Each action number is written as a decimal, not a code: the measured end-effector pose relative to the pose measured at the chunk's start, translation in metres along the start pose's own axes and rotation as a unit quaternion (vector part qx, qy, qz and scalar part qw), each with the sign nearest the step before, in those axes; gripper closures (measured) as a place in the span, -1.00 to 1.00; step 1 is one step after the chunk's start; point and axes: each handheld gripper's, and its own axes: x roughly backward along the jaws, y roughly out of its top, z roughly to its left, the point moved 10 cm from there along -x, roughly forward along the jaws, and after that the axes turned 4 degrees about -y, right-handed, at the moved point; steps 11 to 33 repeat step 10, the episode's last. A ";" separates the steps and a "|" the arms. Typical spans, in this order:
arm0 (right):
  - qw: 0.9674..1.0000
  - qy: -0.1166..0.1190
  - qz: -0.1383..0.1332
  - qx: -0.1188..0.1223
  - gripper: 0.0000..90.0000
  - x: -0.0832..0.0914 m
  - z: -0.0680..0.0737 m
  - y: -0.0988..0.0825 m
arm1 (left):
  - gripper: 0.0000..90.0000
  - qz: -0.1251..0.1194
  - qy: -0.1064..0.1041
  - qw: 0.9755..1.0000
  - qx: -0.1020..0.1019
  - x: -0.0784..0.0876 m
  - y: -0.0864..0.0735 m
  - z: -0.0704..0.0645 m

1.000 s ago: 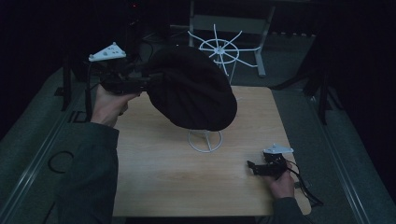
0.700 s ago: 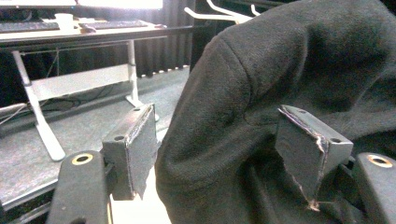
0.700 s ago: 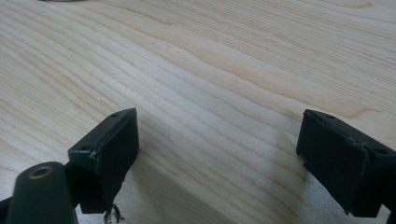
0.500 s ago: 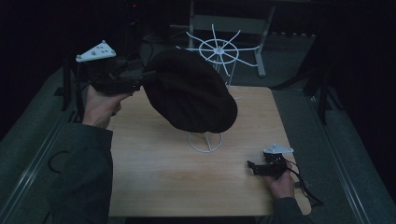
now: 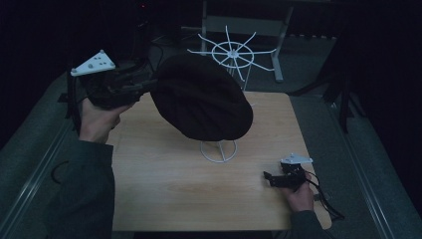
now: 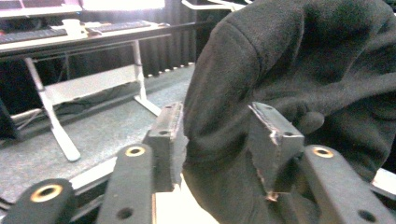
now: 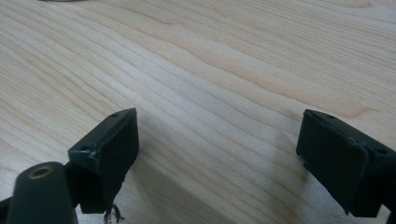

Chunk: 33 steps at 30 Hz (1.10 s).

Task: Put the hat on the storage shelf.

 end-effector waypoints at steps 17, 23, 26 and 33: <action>1.000 0.000 0.000 0.001 -0.71 0.000 0.000 0.000 | 0.55 0.020 0.036 0.999 -0.027 0.011 -0.006 -0.011; 1.000 0.000 0.000 0.001 -0.71 0.000 0.000 0.000 | 0.55 0.020 0.036 0.999 -0.027 0.011 -0.006 -0.011; 1.000 0.000 0.000 0.001 -0.71 0.000 0.000 0.000 | 0.55 0.020 0.036 0.999 -0.027 0.011 -0.006 -0.011; 1.000 0.000 0.000 0.001 -0.71 0.000 0.000 0.000 | 0.55 0.020 0.036 0.999 -0.027 0.011 -0.006 -0.011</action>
